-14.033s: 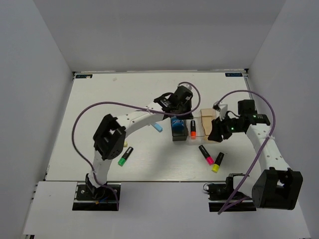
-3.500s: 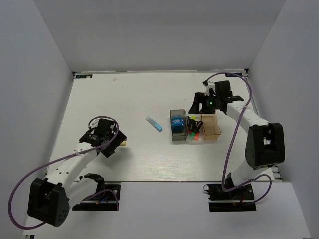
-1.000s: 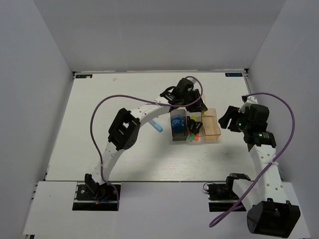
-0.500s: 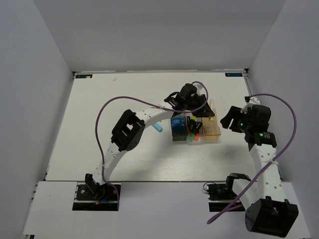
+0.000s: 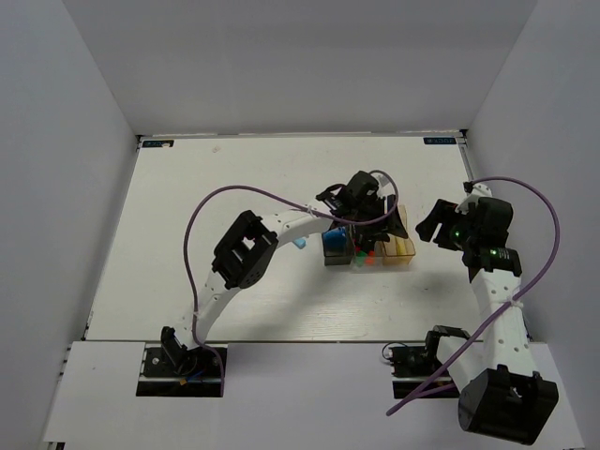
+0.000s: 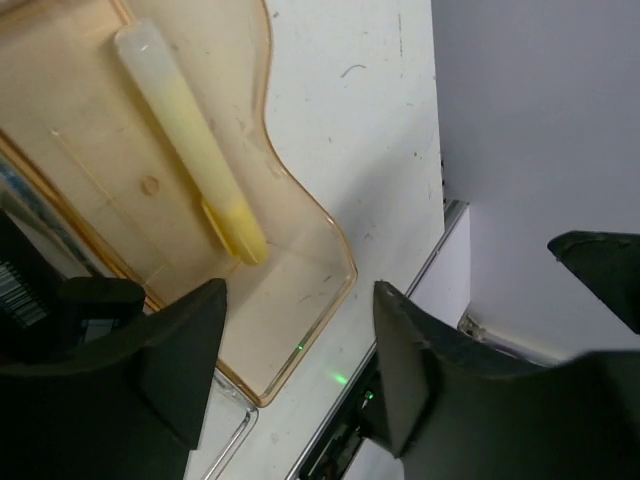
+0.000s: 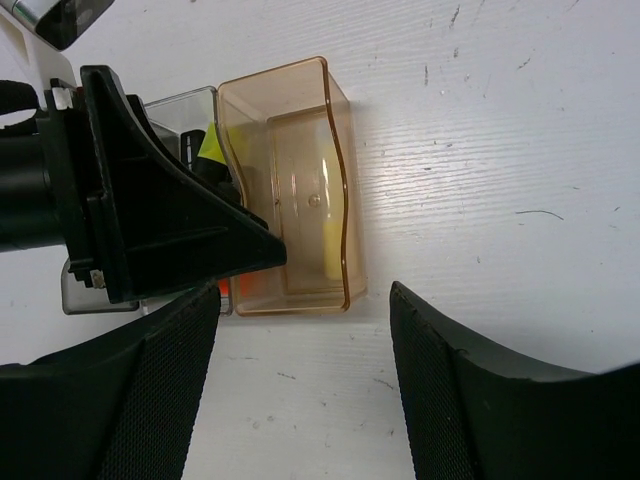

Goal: Sort the stationery into containers
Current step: Place the pen in the storage box.

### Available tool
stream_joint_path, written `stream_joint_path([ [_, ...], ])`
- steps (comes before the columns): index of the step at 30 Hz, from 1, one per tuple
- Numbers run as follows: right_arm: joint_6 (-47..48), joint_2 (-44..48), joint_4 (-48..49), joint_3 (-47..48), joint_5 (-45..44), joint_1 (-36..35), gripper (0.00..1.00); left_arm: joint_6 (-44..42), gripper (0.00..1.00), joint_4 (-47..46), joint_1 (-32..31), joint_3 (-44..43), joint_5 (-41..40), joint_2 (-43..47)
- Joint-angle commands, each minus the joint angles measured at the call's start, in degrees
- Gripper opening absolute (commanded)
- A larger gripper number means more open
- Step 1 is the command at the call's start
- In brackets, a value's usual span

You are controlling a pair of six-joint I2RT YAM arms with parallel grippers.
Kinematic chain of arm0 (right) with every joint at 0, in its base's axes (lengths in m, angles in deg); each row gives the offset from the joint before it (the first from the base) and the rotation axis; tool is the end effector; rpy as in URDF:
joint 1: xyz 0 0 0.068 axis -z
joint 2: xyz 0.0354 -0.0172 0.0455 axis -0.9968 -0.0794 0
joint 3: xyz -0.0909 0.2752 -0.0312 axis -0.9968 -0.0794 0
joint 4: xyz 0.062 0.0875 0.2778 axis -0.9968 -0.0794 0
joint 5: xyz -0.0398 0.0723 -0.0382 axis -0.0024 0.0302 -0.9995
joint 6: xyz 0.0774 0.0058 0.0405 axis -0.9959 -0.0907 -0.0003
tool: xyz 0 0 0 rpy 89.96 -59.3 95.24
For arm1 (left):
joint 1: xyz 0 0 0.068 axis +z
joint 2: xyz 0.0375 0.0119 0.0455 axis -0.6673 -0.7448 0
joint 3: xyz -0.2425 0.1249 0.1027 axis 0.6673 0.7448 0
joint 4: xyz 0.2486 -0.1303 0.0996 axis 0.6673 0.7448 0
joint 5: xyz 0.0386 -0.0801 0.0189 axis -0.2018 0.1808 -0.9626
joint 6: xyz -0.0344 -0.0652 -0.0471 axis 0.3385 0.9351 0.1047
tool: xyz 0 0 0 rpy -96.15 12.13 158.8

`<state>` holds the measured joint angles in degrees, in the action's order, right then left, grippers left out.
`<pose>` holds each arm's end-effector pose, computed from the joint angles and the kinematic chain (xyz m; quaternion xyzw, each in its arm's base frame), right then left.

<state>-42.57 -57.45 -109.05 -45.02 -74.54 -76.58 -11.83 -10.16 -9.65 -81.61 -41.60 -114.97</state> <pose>0.2558 -0.0198 0.2726 0.0836 0.8707 0.1186 0.4699 0.3587 -0.5050 0.1526 0.0965 0.8797 -0.4537 0.1051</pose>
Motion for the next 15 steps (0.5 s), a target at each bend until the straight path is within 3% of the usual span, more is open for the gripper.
stream_joint_path([
  [1, -0.5, -0.37, 1.7, -0.24, 1.8, 0.54, 0.71, -2.02, 0.72, 2.37, 0.09, -0.95, -1.76, 5.79],
  [2, -0.33, -0.46, 1.61, -0.33, 1.72, 0.72, 0.71, -2.55, 0.72, 2.89, 0.09, -0.86, -1.68, 6.05],
  [4, -0.5, -0.37, 1.61, -0.24, 2.15, 0.98, 0.71, -3.51, 0.56, 3.07, 0.18, -0.34, -2.55, 7.54],
  [5, -0.5, -0.28, 1.61, -0.24, 2.07, 1.07, 0.71, -3.78, 0.41, 2.98, 0.18, -0.16, -2.73, 8.68],
  [6, -0.42, -0.19, 1.53, -0.33, 2.07, 1.24, 0.71, -4.04, 0.06, 3.25, 0.26, 0.54, -3.25, 9.22],
  [7, -0.24, -0.19, 1.52, -0.24, 2.33, 1.24, 0.71, -5.0, 0.0, 3.16, 0.44, 0.98, -3.61, 12.27],
  [9, -0.07, -0.19, 1.53, -0.42, 2.42, 1.42, 0.71, -5.89, 0.0, 3.34, 0.97, 5.0, -7.63, 15.18],
  [10, 0.37, -0.37, 1.52, -0.51, 2.51, 1.51, 0.71, -6.76, 0.0, 3.86, 1.06, 8.51, -9.65, 20.77],
  [11, 0.46, -0.37, 1.61, -0.59, 2.85, 1.51, 0.74, -6.86, 0.09, 3.86, 1.32, 10.54, -17.51, 22.82],
  [13, 0.73, -0.81, 1.44, -0.33, 2.95, 1.68, 0.76, -4.67, 0.36, 8.4, 1.76, 17.13, -23.79, 28.35],
  [14, 0.73, -0.98, 1.35, -0.33, 3.03, 1.68, 0.76, -3.27, 0.4, 10.61, 2.02, 18.11, -32.18, 30.9],
  [15, 0.73, -1.25, 1.26, -0.16, 3.21, 1.68, 0.76, -2.04, 0.47, 13.07, 3.07, 18.73, -34.96, 32.5],
])
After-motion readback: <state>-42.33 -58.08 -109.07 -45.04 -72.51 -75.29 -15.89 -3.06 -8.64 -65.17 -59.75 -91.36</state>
